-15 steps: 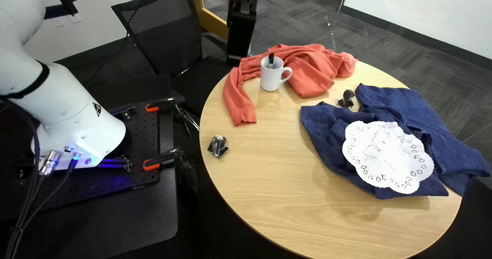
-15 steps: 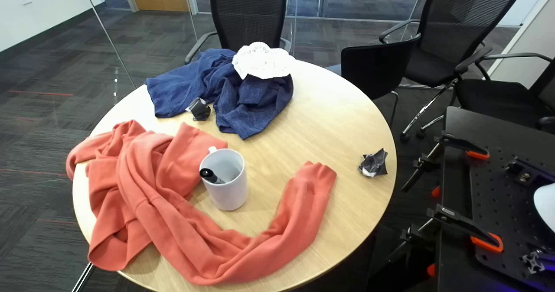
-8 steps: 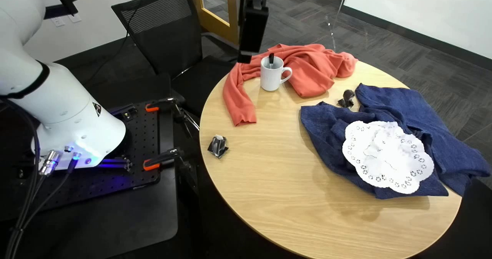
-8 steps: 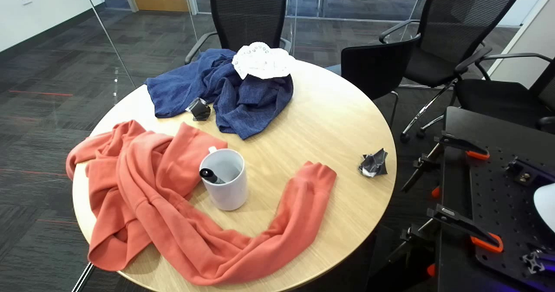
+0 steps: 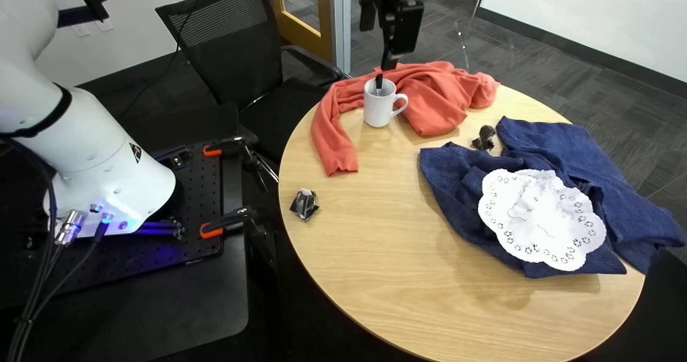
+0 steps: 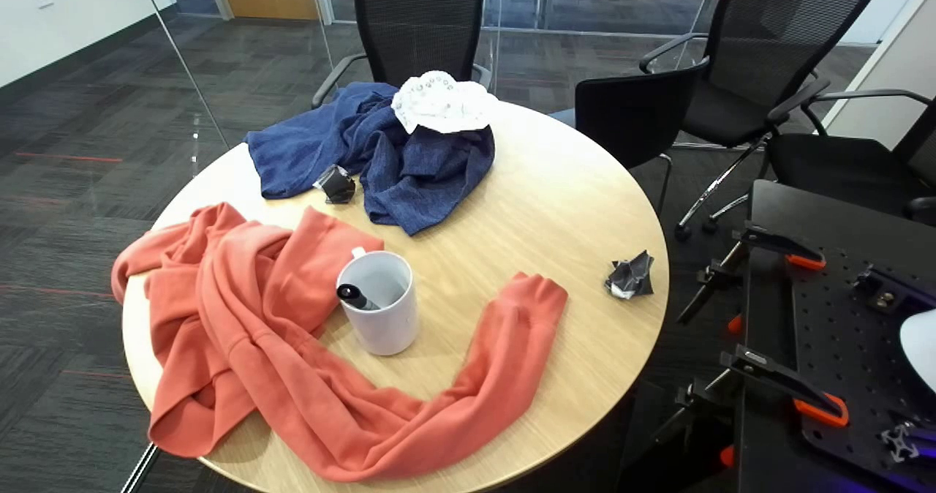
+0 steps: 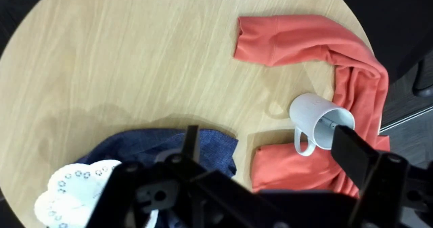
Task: Remove the marker from the cup and put it on the table
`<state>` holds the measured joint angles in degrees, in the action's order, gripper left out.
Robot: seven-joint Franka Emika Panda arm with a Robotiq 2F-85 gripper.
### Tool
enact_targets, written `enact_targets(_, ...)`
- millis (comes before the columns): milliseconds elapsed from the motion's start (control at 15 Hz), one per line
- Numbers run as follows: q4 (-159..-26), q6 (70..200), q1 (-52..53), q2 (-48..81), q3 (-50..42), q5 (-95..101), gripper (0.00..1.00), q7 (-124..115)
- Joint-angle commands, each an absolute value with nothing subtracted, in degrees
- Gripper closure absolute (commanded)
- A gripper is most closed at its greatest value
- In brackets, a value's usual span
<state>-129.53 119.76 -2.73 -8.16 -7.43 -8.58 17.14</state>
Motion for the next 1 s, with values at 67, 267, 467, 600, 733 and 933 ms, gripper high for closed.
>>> enact_targets(67,-129.7,127.7,-0.2,-5.5,-5.0,-13.2,0.0,25.8)
enact_targets(267,-130.0,131.1,1.3,-4.4,-3.2,-16.6,0.0,31.2)
enact_targets(467,-130.6,132.6,2.5,-3.8,-1.5,-18.6,0.0,35.2)
enact_targets(600,-129.8,130.8,2.0,-3.6,-1.3,-17.1,0.0,33.1)
enact_targets(733,-130.0,130.8,2.2,-3.4,-0.6,-17.1,0.0,33.4)
enact_targets(933,-130.0,130.9,2.3,-3.4,-0.6,-17.1,0.0,33.4)
